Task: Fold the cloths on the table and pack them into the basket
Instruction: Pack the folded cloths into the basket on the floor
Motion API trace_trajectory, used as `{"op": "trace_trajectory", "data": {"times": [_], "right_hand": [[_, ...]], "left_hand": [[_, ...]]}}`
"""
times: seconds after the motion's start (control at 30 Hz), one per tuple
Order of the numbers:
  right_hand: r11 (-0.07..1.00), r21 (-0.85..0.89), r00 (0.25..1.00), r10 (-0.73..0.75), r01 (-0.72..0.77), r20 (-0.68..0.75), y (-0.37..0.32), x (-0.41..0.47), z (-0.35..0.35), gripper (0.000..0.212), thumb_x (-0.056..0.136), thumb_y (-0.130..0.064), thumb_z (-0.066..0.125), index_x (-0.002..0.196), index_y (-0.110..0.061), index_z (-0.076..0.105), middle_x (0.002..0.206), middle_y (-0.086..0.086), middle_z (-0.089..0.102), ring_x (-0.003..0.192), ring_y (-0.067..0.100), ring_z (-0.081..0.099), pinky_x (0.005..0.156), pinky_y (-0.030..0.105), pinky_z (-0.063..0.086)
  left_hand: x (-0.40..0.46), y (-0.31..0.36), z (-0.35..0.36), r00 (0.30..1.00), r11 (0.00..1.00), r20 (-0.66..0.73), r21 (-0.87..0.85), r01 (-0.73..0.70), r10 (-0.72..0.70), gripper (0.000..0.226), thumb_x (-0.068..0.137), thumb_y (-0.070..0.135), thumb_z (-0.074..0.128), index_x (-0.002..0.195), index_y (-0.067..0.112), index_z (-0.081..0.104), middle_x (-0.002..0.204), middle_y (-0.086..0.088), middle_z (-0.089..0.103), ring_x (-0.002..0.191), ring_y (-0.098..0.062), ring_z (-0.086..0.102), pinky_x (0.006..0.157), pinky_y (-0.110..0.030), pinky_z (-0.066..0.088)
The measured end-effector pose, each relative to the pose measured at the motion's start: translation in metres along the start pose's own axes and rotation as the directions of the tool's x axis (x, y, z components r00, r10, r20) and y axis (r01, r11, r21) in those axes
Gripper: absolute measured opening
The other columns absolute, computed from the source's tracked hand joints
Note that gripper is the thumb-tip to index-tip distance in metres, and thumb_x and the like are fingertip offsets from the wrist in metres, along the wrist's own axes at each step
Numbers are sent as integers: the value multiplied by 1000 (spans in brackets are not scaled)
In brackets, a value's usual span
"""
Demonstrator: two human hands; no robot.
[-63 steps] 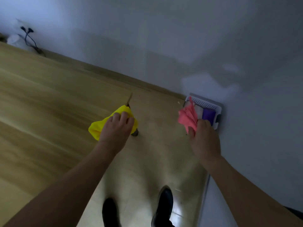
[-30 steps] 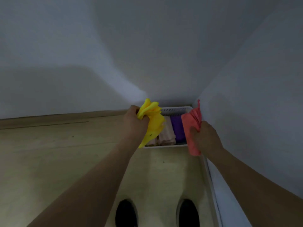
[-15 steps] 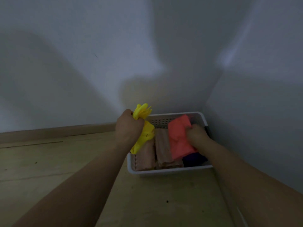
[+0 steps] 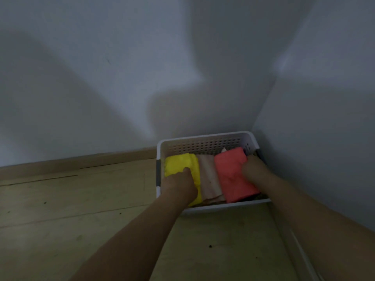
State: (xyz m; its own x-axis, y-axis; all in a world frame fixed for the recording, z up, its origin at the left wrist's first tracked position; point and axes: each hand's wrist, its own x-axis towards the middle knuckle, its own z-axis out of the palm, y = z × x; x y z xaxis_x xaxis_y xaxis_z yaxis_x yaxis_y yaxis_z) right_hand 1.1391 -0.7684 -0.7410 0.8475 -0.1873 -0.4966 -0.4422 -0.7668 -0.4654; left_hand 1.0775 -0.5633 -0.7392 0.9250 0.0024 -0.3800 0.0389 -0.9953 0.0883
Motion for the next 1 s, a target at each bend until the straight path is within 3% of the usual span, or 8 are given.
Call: {"op": "trace_trajectory", "data": {"times": [0.13,0.2,0.27,0.33,0.43,0.57,0.73,1.0], "right_hand": [[994,32,992,-101,104,-76,-1,7,3,36,93,-14,47,125,-1,53,126,20,57,113,33,56,90,31,42],[980,20,976,-194,197,-99,0,5,7,56,87,-24,51,140,-11,40,136,16,51,120,30,52,99,35,41],[972,-20,966,-234,233,-107,0,-3,12,76,86,-26,53,152,-14,17,151,17,29,133,31,38,110,40,33],[938,-212,936,-310,273,-167,0,-12,19,77,92,-20,46,153,-10,1,157,18,9,143,34,19,117,43,19],[799,-482,883,-458,361,-98,-1,-12,29,74,96,-25,37,152,-6,-6,160,15,-8,147,32,-5,119,45,-4],[878,-402,965,-218,258,144,3,1,40,71,97,-33,27,151,-13,-15,159,8,-20,146,29,-18,119,50,-5],[875,-411,960,-183,257,212,22,12,44,67,99,-42,16,149,-16,-21,157,6,-27,145,23,-21,120,42,-7],[903,-343,952,-177,258,251,25,20,53,68,98,-48,10,149,-17,-22,156,3,-29,145,19,-23,120,44,-8]], "left_hand": [[1,0,-13,998,997,41,53,-48,46,37,95,41,47,117,12,53,115,-10,62,104,-29,60,75,-32,42],[3,1,-20,986,988,167,-145,44,-19,50,97,51,39,98,7,62,94,-10,68,86,-27,65,73,-30,48],[9,-2,-27,948,882,308,-420,213,-82,55,100,44,33,73,4,60,67,-11,65,61,-26,62,64,-28,52],[19,-8,-27,985,877,151,-458,149,-88,39,98,27,39,66,9,51,66,-8,58,62,-24,58,57,-26,47],[28,-18,-12,964,975,-244,-161,-151,109,15,95,19,45,93,7,53,97,-13,54,97,-33,53,74,-34,39],[28,-16,16,980,987,-120,6,-162,161,62,100,43,35,150,10,21,156,-17,16,142,-35,17,114,-44,20],[30,-11,36,988,989,-24,-11,-150,150,69,102,50,21,154,16,-9,161,-8,-17,147,-29,-17,119,-46,-6],[48,-20,60,990,991,68,-59,-119,123,77,98,59,20,151,21,-19,157,-4,-30,143,-24,-29,117,-45,-15]]}}
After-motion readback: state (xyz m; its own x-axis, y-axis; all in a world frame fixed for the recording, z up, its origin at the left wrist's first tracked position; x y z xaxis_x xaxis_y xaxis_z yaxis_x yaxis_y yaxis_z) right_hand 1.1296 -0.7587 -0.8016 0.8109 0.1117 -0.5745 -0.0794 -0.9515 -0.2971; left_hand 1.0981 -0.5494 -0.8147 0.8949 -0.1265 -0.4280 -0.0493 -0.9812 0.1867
